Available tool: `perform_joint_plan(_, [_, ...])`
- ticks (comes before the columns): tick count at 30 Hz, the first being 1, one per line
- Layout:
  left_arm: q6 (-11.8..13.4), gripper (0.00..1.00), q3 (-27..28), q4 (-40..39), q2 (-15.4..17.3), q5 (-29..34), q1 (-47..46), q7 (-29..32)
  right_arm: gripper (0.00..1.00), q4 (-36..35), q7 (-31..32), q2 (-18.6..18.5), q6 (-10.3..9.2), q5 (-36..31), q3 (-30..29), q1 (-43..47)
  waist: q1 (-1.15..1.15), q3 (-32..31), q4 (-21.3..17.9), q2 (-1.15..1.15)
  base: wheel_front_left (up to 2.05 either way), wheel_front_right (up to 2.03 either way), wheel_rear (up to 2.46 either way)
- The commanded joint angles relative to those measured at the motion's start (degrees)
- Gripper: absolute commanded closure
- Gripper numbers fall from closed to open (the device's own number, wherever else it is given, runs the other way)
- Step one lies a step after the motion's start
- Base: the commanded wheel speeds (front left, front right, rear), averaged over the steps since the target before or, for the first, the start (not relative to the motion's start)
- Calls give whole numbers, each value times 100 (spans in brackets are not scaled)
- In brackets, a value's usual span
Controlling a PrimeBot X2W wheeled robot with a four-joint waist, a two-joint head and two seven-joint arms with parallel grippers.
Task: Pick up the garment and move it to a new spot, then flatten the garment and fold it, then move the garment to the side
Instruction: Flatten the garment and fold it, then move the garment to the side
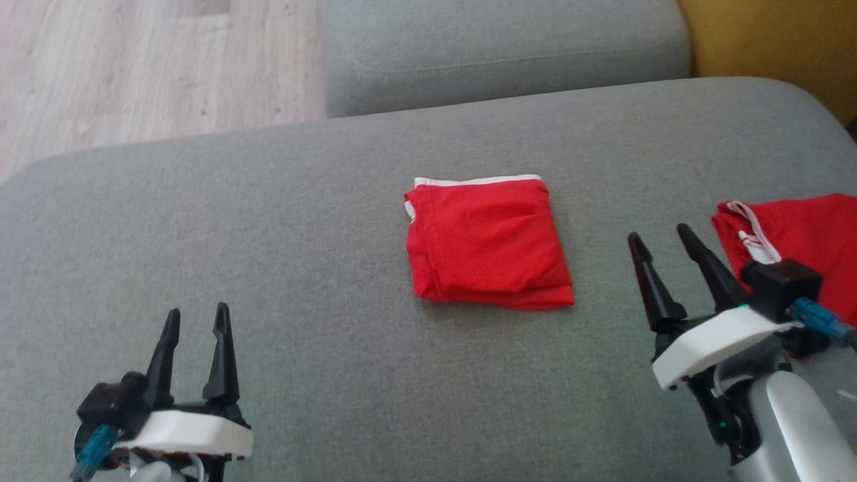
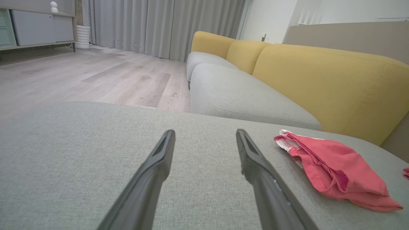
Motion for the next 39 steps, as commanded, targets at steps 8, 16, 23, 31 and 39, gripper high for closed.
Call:
perform_joint_plan(8, [137, 0, 226, -206, 184, 105, -114, -45, 0, 245, -131, -13, 39, -294, -186, -61, 1, -112, -98, 0, 0, 0, 0])
perform_joint_plan(16, [223, 0, 211, -346, 221, 80, -45, 12, 0, 435, -187, 90, 39, -342, -222, -118, 1, -104, -94, 0, 0, 0, 0])
perform_joint_plan(23, [238, 0, 160, -397, 213, 51, -60, 34, 0, 434, -136, 156, 39, -360, -276, -113, 1, -46, -10, 0, 0, 0, 0])
perform_joint_plan(31, [241, 0, 92, -552, 207, 55, -271, 38, 0, 474, 303, 360, 39, 28, -219, -728, 1, 359, 192, 0, 0, 0, 0])
perform_joint_plan(39, [194, 0, -67, -677, 179, 125, -761, 36, 0, 1506, 1495, 535, 39, 40, -264, -1944, 1, 963, 517, 0, 0, 0, 0])
